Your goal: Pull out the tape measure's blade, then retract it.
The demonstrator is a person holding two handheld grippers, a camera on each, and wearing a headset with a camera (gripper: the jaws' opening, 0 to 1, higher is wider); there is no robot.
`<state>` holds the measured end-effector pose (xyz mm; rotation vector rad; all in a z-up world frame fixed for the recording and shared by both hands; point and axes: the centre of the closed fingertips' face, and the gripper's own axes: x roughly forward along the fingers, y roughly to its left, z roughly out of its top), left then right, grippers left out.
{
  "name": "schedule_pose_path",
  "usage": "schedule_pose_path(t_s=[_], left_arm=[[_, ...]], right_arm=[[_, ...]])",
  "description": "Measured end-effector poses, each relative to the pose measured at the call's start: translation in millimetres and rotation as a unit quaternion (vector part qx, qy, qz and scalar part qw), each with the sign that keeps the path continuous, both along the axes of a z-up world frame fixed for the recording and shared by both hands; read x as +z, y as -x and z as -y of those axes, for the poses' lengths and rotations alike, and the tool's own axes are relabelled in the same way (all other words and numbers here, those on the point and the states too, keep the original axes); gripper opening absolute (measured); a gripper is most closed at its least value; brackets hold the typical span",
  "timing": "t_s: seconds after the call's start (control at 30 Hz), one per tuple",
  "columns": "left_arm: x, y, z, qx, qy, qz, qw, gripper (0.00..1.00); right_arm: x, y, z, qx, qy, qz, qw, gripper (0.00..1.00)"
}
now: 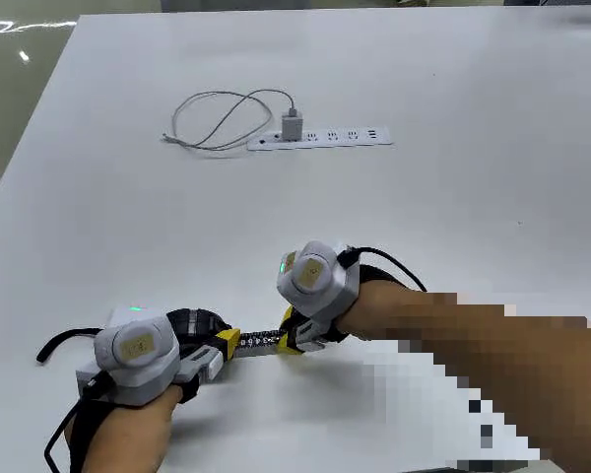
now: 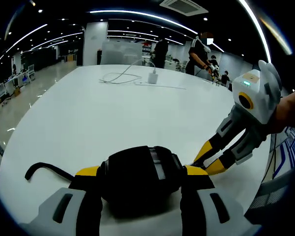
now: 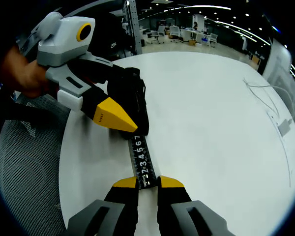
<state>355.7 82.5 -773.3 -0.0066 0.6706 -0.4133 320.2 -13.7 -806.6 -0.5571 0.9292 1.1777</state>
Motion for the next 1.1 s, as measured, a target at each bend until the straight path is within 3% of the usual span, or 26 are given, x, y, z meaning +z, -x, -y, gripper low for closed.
schedule_pose_path(t_s=[1.1], left_arm=[[0.1,-0.3,-0.1,-0.001,0.001,-0.005,1.0000,0.60]], right_arm=[[-1.0,-0.1,-16.1,0.001,-0.009,0.005,0.9999,0.10]])
